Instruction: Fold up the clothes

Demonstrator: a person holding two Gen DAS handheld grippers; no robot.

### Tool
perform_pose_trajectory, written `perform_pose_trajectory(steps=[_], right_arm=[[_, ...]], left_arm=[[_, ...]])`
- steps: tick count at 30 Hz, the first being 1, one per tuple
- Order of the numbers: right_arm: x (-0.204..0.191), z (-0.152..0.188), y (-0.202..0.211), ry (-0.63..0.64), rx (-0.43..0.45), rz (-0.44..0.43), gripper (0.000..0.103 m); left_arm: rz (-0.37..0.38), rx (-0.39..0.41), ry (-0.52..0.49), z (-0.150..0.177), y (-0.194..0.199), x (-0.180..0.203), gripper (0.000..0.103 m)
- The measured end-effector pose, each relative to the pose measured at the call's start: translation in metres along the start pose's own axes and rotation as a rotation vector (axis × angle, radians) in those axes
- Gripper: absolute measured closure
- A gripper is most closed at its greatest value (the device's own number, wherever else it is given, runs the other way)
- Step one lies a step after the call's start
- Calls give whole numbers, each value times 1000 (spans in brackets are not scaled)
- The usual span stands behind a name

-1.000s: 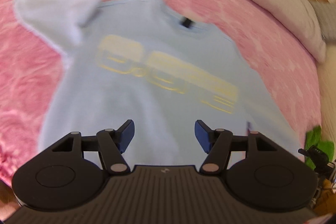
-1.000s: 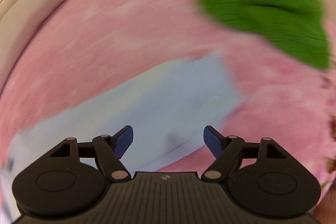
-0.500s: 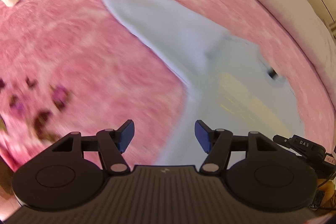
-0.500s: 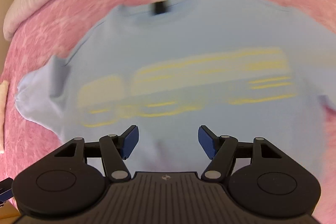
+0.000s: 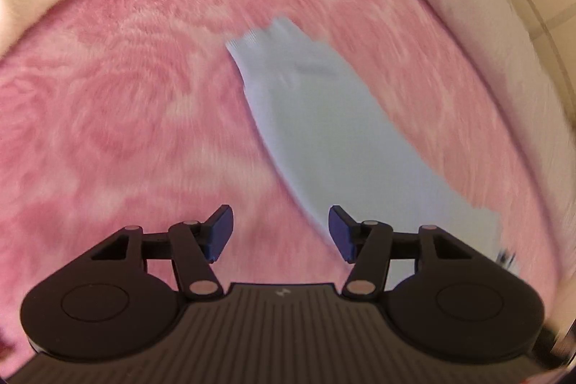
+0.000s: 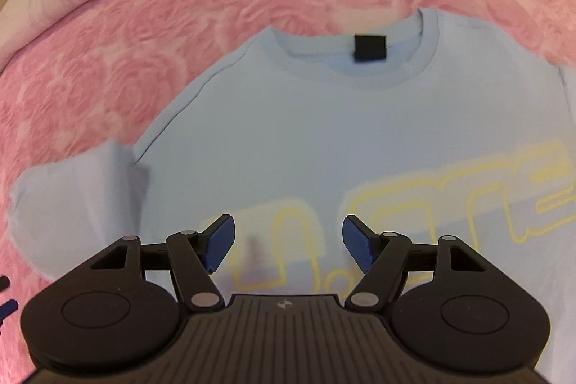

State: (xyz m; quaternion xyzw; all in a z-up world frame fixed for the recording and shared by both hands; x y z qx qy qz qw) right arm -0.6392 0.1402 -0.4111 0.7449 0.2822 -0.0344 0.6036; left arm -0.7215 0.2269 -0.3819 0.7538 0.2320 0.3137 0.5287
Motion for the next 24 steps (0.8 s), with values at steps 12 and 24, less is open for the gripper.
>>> perform_pose_trajectory(steps=[12, 24], right_arm=[[11, 4, -1, -33, -38, 60, 29], [19, 43, 11, -74, -97, 51, 28]], left_arm=[[75, 89, 192, -48, -42, -8, 100], [-321, 174, 25, 55, 16, -105, 92]])
Point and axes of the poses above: each gripper's, at about its wrist camera, not at the fingertips, and y roughly against the way its jaws point, x to its right, z to its underside, the point moved 10 cm from there along -y, roughly the way its jaws point, and after that the axes turned 12 degrees about -z, right-handed, at the moved point
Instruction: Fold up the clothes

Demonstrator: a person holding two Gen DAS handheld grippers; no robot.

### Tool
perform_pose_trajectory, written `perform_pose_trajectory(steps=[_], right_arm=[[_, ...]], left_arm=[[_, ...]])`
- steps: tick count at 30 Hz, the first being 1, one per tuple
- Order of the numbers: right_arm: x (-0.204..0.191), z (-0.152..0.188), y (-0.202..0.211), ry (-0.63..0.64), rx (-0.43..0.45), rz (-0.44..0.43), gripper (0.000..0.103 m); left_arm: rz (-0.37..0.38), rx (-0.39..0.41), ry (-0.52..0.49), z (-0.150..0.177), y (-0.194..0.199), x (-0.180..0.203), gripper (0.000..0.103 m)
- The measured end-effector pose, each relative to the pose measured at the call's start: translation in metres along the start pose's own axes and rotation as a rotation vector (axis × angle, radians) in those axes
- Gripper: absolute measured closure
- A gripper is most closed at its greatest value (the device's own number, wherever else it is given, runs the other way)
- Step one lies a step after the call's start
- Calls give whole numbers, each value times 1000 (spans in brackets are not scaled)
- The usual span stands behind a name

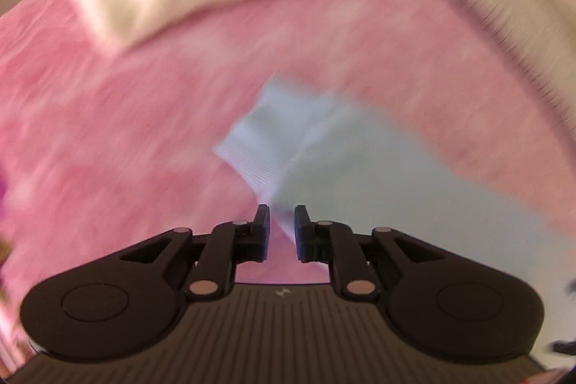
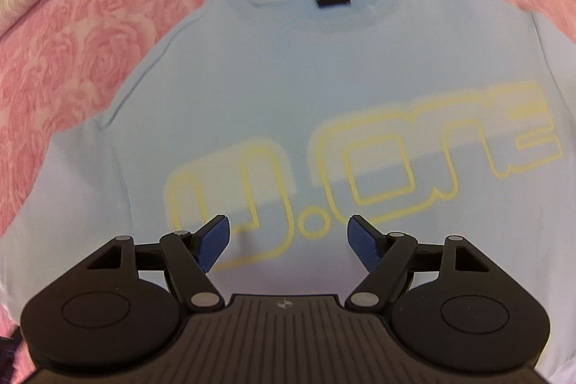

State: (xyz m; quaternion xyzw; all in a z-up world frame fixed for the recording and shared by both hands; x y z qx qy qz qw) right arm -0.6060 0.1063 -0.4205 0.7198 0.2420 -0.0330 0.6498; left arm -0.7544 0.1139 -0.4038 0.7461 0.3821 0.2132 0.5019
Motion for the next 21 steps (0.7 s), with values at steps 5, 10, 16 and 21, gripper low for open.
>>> perform_pose_trajectory(steps=[5, 10, 16, 21], right_arm=[[17, 20, 19, 8, 9, 4, 24], [50, 45, 34, -71, 3, 22, 24], [71, 60, 42, -86, -16, 51, 24], [76, 59, 46, -101, -2, 47, 24]], left_arm=[[113, -5, 194, -6, 13, -24, 81], [251, -28, 395, -37, -12, -17, 62], [282, -2, 428, -49, -23, -13, 98], [122, 158, 171, -31, 10, -23, 98]])
Point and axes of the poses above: each gripper's, at about its wrist camera, not at the fingertips, and y roughly against the way its jaws point, x to its right, z to its underside, the point moved 10 cm from there along -y, roughly the way its jaws point, and after that the axes turned 12 degrees about -z, right-handed, at the moved point
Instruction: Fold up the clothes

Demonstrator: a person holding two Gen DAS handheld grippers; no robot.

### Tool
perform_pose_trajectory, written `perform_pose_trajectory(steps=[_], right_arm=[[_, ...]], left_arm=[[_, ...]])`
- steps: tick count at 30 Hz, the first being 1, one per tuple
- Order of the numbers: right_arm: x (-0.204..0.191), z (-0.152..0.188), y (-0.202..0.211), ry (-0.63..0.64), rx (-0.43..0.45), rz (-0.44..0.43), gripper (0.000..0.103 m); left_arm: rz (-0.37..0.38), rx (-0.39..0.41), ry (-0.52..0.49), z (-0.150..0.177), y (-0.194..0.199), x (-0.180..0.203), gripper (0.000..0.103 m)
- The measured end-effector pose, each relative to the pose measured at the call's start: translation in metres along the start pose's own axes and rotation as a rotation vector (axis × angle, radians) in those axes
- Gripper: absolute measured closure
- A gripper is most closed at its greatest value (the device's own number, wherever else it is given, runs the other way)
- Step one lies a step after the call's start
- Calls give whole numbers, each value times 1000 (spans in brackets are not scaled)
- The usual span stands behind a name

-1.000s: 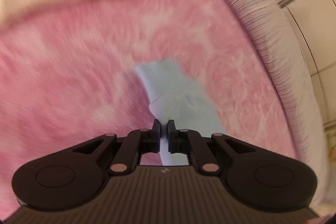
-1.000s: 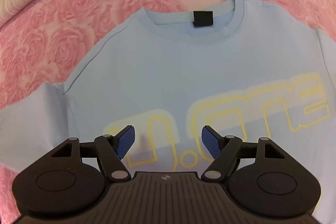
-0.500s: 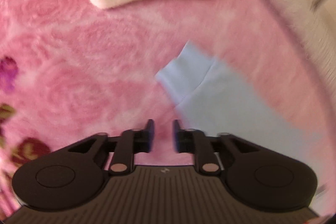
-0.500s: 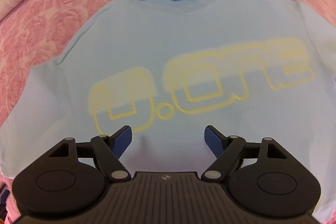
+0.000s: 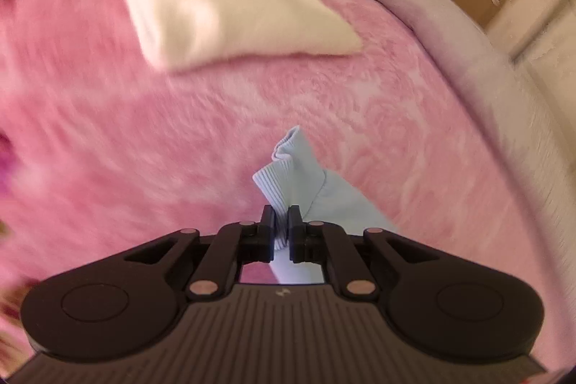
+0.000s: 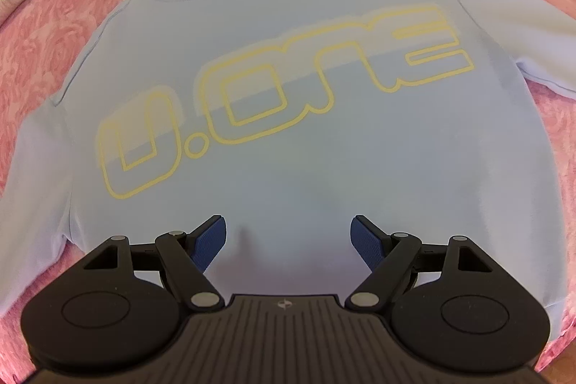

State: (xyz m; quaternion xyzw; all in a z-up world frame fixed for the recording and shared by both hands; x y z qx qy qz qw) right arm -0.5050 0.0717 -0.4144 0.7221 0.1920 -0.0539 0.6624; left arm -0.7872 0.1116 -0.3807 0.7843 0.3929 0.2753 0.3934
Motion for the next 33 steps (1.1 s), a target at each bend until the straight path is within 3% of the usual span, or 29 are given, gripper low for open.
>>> perform_pose_trajectory(steps=[3, 6, 9, 10, 13, 16, 19, 22, 23, 27, 30, 33], right_arm=[[0, 1, -1, 12, -5, -12, 24], [6, 4, 7, 45, 2, -20, 24], [37, 11, 30, 41, 36, 13, 24], [52, 14, 39, 25, 47, 32, 24], [107, 26, 69, -57, 98, 81, 27], [152, 38, 89, -60, 130, 142, 35], [172, 51, 96, 22, 157, 144, 38], [174, 70, 86, 154, 157, 116, 38], [175, 79, 81, 198, 146, 103, 39], [189, 126, 58, 325, 68, 74, 36], [199, 156, 64, 317, 52, 22, 34], [214, 184, 76, 282, -67, 50, 38]], left_arm=[[-94, -1, -129, 19, -12, -10, 85], [-167, 41, -184, 9, -8, -11, 72], [-328, 103, -252, 3, 21, -28, 71], [-323, 91, -262, 6, 30, -28, 71], [-115, -40, -288, 40, 61, -3, 72], [133, -139, -465, 110, 103, 51, 73], [376, -248, -578, 198, 143, 104, 72], [460, -325, -683, 279, 164, 130, 71], [460, -335, -720, 302, 169, 133, 71], [341, -348, -840, 368, 178, 109, 68], [256, -343, -872, 389, 196, 81, 68], [124, -409, -876, 399, 215, 51, 68]])
Point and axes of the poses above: each gripper's, at about its wrist camera, not at the fingertips, and y roughly against the way its jaws point, x to its right, z to its underside, the point moved 10 cm from there along -y, roughly the way its jaws point, and after that the axes turned 12 degrees about -z, right-handed, at the moved point
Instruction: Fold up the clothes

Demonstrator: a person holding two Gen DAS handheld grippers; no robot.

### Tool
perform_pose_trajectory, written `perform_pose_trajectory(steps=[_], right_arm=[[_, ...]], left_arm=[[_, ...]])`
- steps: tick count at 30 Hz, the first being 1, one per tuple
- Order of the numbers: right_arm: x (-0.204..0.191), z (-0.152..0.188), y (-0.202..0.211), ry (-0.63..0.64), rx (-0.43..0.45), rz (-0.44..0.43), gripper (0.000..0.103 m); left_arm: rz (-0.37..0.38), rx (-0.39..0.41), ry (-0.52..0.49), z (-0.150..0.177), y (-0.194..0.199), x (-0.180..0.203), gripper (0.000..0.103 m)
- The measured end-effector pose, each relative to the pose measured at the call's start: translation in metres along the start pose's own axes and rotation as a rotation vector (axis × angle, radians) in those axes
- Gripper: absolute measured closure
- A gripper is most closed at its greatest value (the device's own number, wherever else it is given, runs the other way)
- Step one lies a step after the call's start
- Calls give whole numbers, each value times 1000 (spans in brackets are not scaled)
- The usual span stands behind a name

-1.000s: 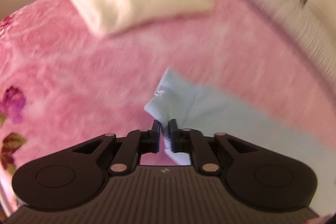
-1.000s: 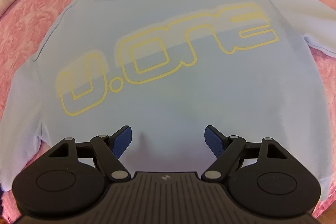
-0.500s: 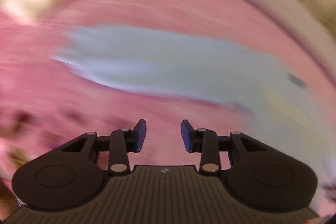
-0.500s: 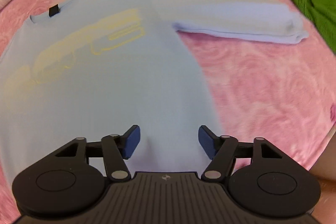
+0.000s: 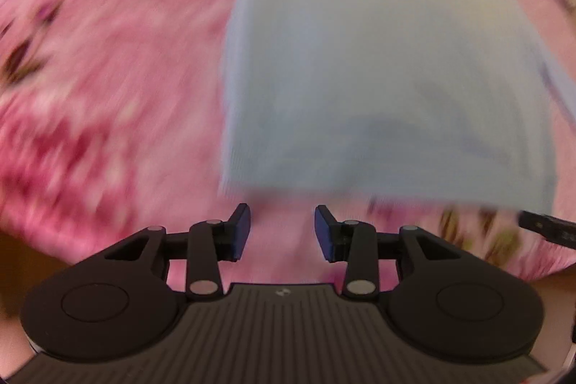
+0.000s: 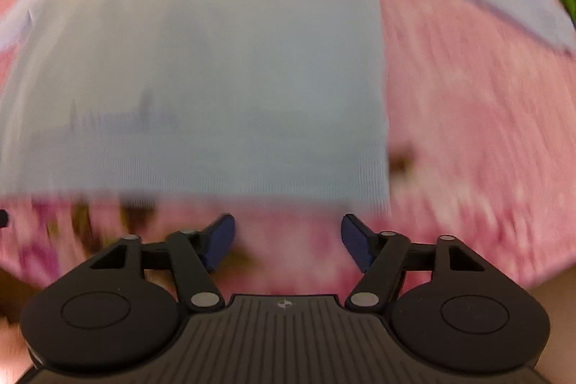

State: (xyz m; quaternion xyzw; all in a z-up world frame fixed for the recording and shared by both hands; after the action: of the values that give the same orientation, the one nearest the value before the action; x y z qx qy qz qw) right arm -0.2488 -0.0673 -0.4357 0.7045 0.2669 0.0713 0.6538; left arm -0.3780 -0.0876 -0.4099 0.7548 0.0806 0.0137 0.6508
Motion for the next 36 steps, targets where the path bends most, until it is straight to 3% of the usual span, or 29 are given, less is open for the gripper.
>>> perform_pose_trajectory(steps=[3, 4, 6, 9, 10, 16, 26, 36], right_arm=[[2, 14, 45, -59, 39, -58, 30], [2, 15, 62, -69, 60, -70, 23], [0, 13, 97, -78, 106, -93, 23], [-10, 1, 151, -52, 190, -103, 14], [-13, -5, 166, -43, 214, -100, 14], [-26, -9, 222, -30, 268, -79, 14], [-30, 37, 251, -35, 264, -50, 13], [-23, 49, 276, -30, 318, -33, 13]], left_arm=[[0, 22, 34, 18, 47, 1, 59], [9, 45, 40, 20, 68, 3, 55], [26, 100, 39, 18, 109, 11, 54], [40, 188, 31, 12, 165, 20, 46], [41, 213, 29, 9, 181, 24, 41], [48, 315, -26, 16, 255, 48, 35], [-5, 381, -117, 44, 287, 68, 29], [-1, 425, -147, 63, 308, 80, 27]])
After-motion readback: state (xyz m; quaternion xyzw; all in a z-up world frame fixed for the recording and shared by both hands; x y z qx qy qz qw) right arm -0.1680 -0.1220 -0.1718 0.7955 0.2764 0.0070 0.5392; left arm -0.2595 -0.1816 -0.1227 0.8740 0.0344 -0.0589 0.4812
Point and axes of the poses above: each gripper's, at about its wrist camera, not at the fingertips, and y roughly against the way its jaws point, x to its right, z to its underside, the point moved 10 cm from there along -y, roughly the way its jaws point, and after that the axes turned 12 degrees about -z, right-handed, at the moved point
